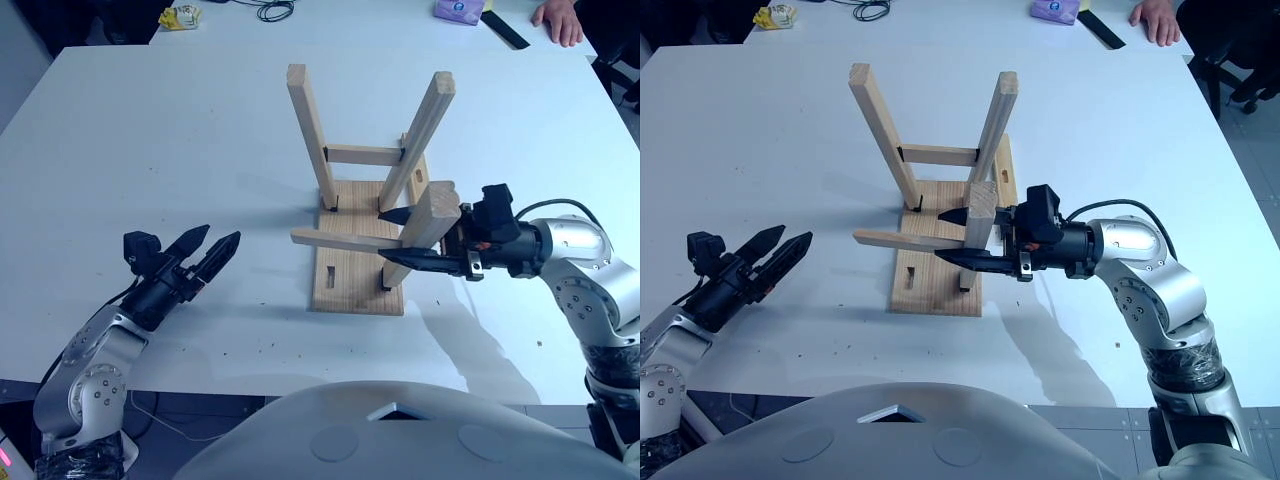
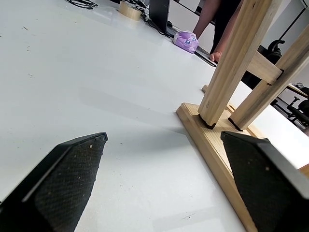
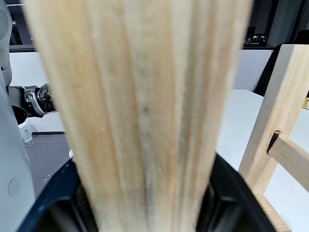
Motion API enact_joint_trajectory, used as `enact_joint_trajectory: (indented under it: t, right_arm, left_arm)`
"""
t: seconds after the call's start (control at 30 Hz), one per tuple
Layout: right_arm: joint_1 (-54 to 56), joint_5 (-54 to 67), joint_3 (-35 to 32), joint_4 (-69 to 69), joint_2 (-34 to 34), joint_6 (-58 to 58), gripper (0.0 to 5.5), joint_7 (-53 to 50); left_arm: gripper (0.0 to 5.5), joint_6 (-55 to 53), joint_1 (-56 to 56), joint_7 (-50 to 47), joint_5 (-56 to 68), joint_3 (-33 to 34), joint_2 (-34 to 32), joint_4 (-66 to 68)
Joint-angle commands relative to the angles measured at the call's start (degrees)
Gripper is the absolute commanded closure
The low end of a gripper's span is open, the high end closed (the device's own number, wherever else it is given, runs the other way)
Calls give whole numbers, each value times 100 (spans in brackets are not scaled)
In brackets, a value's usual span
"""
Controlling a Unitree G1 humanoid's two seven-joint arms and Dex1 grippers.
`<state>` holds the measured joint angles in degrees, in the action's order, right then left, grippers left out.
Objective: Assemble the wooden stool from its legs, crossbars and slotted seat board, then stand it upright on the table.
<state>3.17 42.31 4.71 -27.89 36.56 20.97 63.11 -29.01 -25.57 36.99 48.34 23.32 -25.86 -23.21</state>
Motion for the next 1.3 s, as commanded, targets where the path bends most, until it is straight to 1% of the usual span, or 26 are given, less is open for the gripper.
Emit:
enact_joint_trajectory:
  t: [0.03,0.23,0.37,0.57,0.73,0.83,0.93,1.2,1.3]
  right_arm:
    - [-66,-271,6,94,79,-171,346,109]
    - [-136,-464,-6,195,78,-363,346,184]
    - [-456,-472,61,221,115,-390,346,221]
    - [-870,-614,119,878,170,-520,346,315]
    - [-923,-715,207,1098,131,-658,346,284]
    - [-1133,-1006,349,1043,255,-896,346,323]
    - [-1040,-1239,507,932,370,-1043,346,303]
    - [-1338,-978,505,632,450,-865,346,-102]
    - [-1298,-797,384,984,381,-726,346,-253]
  left_arm:
    - [114,18,-4,-29,-56,0,5,-31]
    - [114,16,6,-26,-62,-9,-3,-11]
    - [114,4,26,-27,-66,-14,-20,5]
    - [114,7,37,-23,-77,-27,-21,27]
    - [114,-9,75,-23,-76,-48,-34,29]
    - [114,-17,47,-23,-61,-59,-24,-10]
    - [114,16,-12,-40,-78,-74,23,-41]
    - [114,53,38,-93,-89,-119,98,-20]
    - [114,31,103,-115,-70,-118,83,-3]
